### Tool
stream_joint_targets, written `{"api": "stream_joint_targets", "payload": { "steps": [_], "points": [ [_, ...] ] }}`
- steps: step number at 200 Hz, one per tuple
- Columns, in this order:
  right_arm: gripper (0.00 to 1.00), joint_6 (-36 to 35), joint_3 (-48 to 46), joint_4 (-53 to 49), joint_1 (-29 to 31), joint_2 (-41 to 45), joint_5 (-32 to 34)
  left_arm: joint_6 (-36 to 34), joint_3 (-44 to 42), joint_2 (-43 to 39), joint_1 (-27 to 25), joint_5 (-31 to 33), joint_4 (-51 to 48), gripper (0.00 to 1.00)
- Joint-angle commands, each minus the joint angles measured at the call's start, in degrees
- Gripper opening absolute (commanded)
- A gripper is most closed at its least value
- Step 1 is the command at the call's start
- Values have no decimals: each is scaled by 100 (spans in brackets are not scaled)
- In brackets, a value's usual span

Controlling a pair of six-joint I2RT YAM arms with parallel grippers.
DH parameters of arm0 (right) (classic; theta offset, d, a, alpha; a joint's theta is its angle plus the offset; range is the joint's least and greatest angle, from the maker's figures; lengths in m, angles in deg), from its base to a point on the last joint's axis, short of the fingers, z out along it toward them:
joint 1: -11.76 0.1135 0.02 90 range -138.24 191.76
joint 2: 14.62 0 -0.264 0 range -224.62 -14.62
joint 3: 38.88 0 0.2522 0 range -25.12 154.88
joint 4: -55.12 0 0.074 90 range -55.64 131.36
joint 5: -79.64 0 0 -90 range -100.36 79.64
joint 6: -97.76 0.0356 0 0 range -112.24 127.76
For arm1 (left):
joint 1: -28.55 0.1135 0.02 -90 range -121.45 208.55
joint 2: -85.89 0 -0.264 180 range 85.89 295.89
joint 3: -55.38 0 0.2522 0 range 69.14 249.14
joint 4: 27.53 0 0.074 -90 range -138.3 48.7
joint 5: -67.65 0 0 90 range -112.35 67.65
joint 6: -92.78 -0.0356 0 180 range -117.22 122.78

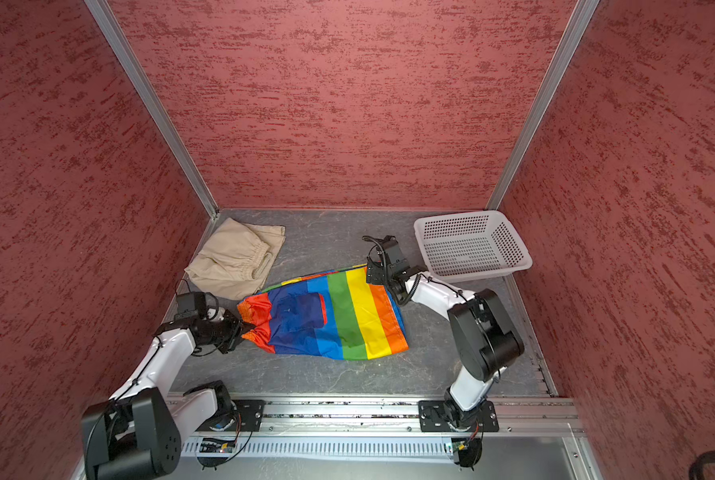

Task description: Fold and stack the shorts

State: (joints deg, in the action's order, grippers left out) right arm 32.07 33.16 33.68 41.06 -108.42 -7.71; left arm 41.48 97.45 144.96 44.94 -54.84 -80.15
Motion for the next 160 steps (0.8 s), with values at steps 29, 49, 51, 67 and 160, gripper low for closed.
{"api": "stream_joint_targets", "payload": {
  "steps": [29, 49, 51, 67, 160],
  "points": [
    [21, 629, -200, 1369, 1274, -8, -1014, 168, 253, -323, -529, 626, -428, 2],
    [0, 985, -65, 1943, 1736, -468, -1501, 236, 367, -326, -719, 777, -495, 3],
    [0, 1015, -32, 1978, 1772, -522, -1539, 237, 378, -324, -738, 790, -504, 3],
    [0, 1219, 176, 2269, 2045, -960, -1730, 282, 435, -326, -847, 854, -540, 3],
    [0, 1713, 1136, 1493, 2448, -2685, -1523, 279, 536, -394, -988, 1008, -719, 4]
  ]
}}
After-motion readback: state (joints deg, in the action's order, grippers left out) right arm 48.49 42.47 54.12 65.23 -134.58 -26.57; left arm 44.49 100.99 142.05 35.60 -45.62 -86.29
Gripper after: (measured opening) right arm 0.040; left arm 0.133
